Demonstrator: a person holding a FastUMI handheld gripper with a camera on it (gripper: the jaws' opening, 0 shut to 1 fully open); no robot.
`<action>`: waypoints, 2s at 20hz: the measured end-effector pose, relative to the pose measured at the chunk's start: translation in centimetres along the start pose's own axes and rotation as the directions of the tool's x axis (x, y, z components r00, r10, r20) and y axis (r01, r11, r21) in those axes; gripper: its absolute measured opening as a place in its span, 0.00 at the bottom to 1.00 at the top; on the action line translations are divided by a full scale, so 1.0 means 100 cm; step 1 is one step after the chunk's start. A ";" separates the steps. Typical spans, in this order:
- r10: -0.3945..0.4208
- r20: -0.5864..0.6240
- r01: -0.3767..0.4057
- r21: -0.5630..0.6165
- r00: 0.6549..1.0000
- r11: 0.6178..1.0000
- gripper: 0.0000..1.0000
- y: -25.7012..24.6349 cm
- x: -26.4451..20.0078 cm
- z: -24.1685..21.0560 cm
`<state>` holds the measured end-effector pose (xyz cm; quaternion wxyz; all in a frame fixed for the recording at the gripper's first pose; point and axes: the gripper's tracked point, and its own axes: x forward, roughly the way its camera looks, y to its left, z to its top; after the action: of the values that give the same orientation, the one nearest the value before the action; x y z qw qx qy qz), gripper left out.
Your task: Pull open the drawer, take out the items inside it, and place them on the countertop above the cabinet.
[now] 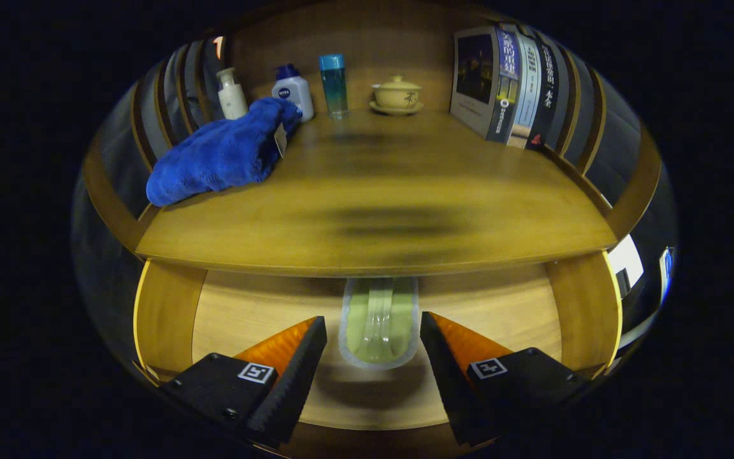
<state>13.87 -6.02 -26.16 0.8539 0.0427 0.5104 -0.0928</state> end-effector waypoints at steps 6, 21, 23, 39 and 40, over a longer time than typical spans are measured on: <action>0.004 -0.083 -0.002 0.021 0.997 1.000 0.78 0.000 0.014 -0.012; 0.049 0.030 -0.048 -0.040 0.998 0.998 0.29 -0.007 -0.033 -0.035; 0.062 0.074 -0.060 -0.036 0.995 0.998 0.29 -0.007 -0.048 -0.030; 0.127 0.376 -0.107 -0.073 0.918 0.992 0.29 0.021 -0.159 0.083; 0.112 0.377 -0.088 -0.082 0.920 0.993 0.29 0.022 -0.156 0.094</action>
<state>15.22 -3.68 -7.99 0.9412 0.0230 0.3349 -0.0394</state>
